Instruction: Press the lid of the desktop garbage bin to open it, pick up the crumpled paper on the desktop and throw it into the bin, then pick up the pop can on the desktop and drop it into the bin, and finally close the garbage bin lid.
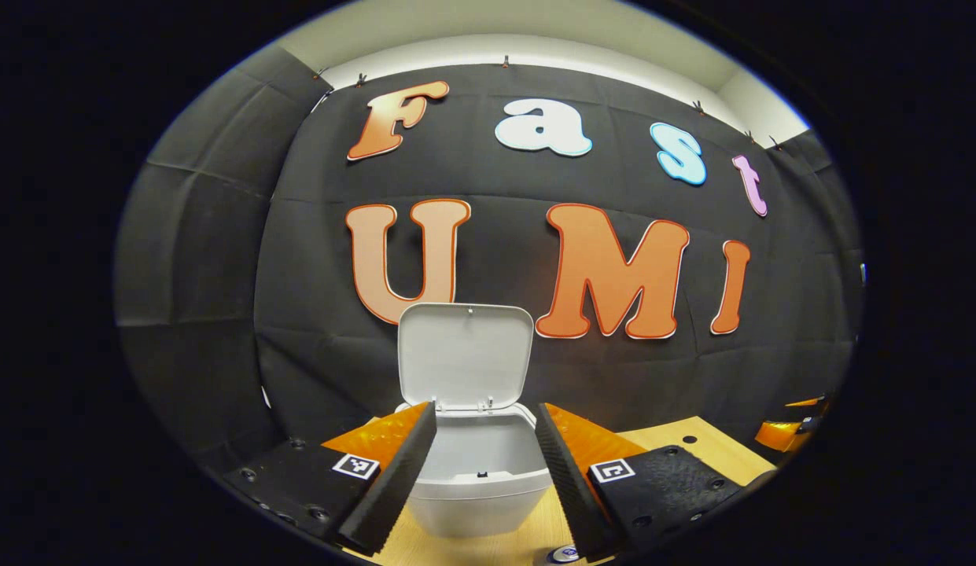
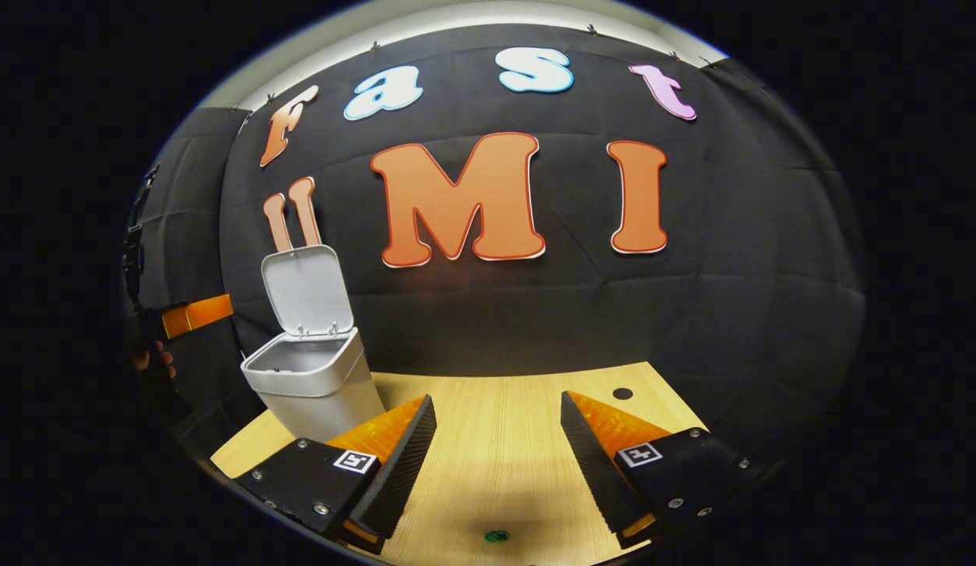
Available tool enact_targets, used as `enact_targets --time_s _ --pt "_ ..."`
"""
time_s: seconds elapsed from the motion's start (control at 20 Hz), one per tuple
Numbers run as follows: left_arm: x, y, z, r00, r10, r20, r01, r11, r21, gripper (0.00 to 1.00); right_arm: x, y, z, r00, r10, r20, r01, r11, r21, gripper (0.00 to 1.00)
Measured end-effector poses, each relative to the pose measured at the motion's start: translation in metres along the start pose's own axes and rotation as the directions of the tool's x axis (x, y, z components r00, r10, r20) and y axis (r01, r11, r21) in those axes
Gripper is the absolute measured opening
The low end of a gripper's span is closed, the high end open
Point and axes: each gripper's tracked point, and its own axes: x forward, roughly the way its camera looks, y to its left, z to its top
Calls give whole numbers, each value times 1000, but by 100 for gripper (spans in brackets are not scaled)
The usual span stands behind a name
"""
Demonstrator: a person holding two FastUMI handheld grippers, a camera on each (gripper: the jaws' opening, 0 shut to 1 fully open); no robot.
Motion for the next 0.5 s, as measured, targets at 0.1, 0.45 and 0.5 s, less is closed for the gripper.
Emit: enact_targets --time_s 0.1,0.45,0.5 --pt "0 -5 -5 1000 -15 -7 15 1000 -1 91 1 -2 -9 1000 -6 -23 6 1000 -13 95" --pt "4 -12 -29 997 -53 -50 53 999 -10 95 6 -10 -62 986 -30 -163 25 999 -34 95" --pt "3 -13 -34 997 -59 -59 59 998 -5 95 6 -12 -69 983 -37 -179 29 999 -44 95"
